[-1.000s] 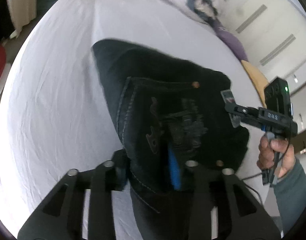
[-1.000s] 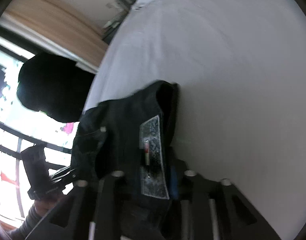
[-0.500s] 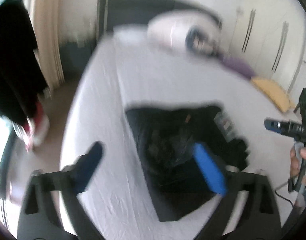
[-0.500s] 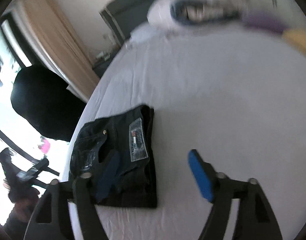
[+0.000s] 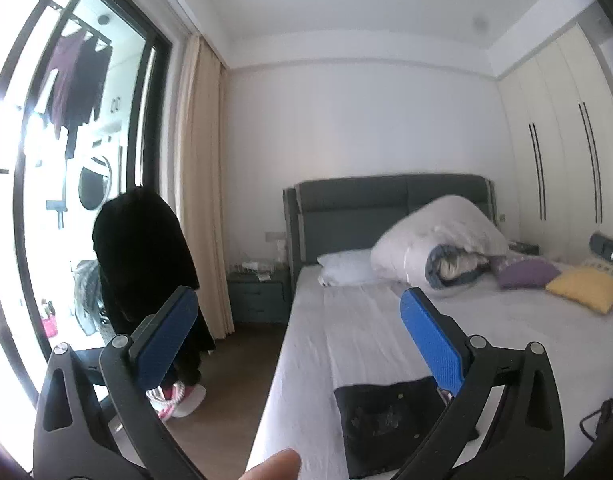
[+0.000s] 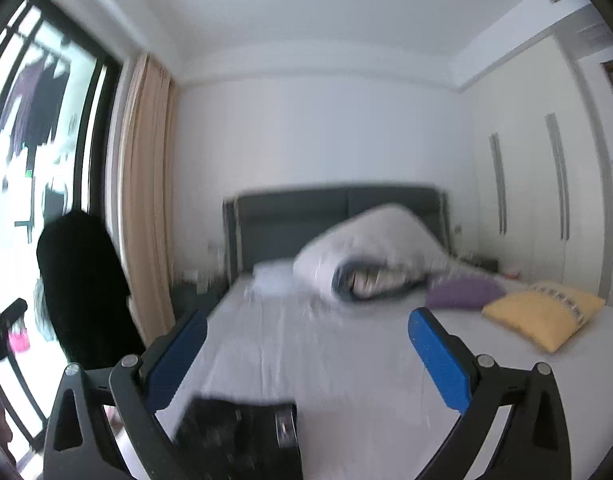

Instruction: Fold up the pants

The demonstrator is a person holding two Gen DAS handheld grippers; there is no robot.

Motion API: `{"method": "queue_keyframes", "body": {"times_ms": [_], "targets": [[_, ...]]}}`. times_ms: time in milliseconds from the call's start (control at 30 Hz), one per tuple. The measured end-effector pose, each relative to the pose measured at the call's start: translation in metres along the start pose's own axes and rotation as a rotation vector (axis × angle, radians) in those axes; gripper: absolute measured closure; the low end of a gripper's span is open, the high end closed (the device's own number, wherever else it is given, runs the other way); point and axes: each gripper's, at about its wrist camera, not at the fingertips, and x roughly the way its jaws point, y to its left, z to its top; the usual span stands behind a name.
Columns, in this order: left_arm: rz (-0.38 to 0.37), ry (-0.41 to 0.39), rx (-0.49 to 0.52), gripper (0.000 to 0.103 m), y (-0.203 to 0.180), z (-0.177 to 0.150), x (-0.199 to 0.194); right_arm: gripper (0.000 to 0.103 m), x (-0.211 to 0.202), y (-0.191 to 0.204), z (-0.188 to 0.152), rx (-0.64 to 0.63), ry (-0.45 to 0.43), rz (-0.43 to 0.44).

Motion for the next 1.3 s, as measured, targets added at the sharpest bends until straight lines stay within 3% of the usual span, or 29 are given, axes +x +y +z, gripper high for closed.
{"method": "queue_keyframes", "body": {"times_ms": [67, 167, 267, 367, 533, 667, 800, 967, 1300], "targets": [[-0.05, -0.006, 0.028, 0.0, 0.003, 0.012, -0.014, 0.0, -0.018, 0.001, 0.018, 0.017, -0.059, -0.013], [-0.143, -0.001, 0.065, 0.0, 0.009, 0.024, -0.034, 0.0, -0.036, 0.008, 0.031, 0.011, -0.08, -0.013], [-0.132, 0.014, 0.089, 0.0, 0.01, 0.028, -0.05, 0.0, -0.052, 0.02, 0.03, -0.048, -0.104, -0.025], [-0.16, 0.08, 0.077, 0.0, 0.008, 0.027, -0.049, 0.0, -0.059, 0.034, 0.026, -0.087, -0.096, -0.034], [-0.134, 0.266, 0.038, 0.0, 0.007, 0.005, -0.026, 0.0, -0.045, 0.043, 0.008, -0.058, 0.052, -0.035], [-0.129, 0.47, 0.012, 0.0, 0.0, -0.037, 0.006, 0.0, -0.03, 0.052, -0.018, -0.061, 0.202, -0.05], [-0.126, 0.611, 0.001, 0.0, -0.011, -0.081, 0.031, 0.0, -0.015, 0.055, -0.046, -0.05, 0.329, -0.054], [-0.113, 0.687, -0.015, 0.0, -0.019, -0.117, 0.057, 0.0, 0.001, 0.056, -0.079, -0.024, 0.477, -0.059], [-0.113, 0.76, -0.037, 0.0, -0.027, -0.158, 0.082, 0.0, 0.015, 0.07, -0.109, -0.071, 0.567, -0.043]]}}
